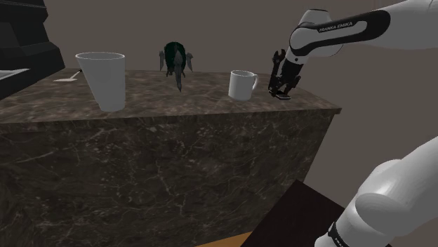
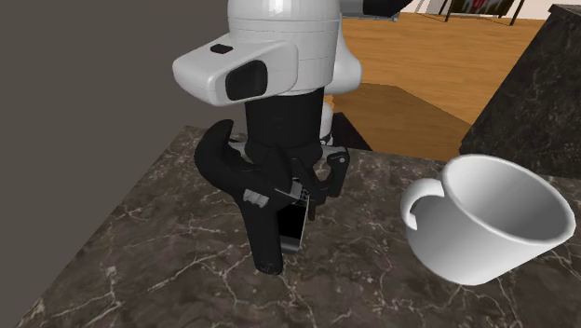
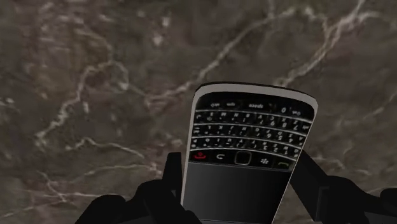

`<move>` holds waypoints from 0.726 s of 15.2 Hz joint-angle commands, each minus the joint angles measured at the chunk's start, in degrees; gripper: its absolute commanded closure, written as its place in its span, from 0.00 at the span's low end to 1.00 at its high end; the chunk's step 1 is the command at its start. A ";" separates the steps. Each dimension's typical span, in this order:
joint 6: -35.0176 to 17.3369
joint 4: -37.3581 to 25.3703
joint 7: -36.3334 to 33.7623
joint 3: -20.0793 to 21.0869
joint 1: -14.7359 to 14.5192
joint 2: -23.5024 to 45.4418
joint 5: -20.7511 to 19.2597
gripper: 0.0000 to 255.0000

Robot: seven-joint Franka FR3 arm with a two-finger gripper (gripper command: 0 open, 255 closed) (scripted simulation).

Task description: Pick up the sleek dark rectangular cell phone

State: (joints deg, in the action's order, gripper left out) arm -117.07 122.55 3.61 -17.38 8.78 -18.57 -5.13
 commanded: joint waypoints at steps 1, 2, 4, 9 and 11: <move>-0.09 0.08 0.01 -0.03 0.00 0.11 0.00 1.00; -0.12 0.10 0.02 -0.03 0.00 0.13 0.00 1.00; -0.19 0.09 0.06 -0.07 0.00 0.22 0.03 1.00; 0.79 -0.60 -0.05 0.07 -0.01 -0.07 -0.02 1.00; 2.33 -2.11 -0.04 0.17 -0.06 -0.11 0.04 1.00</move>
State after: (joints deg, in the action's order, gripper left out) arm -115.44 121.08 3.60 -17.27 8.75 -18.64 -5.11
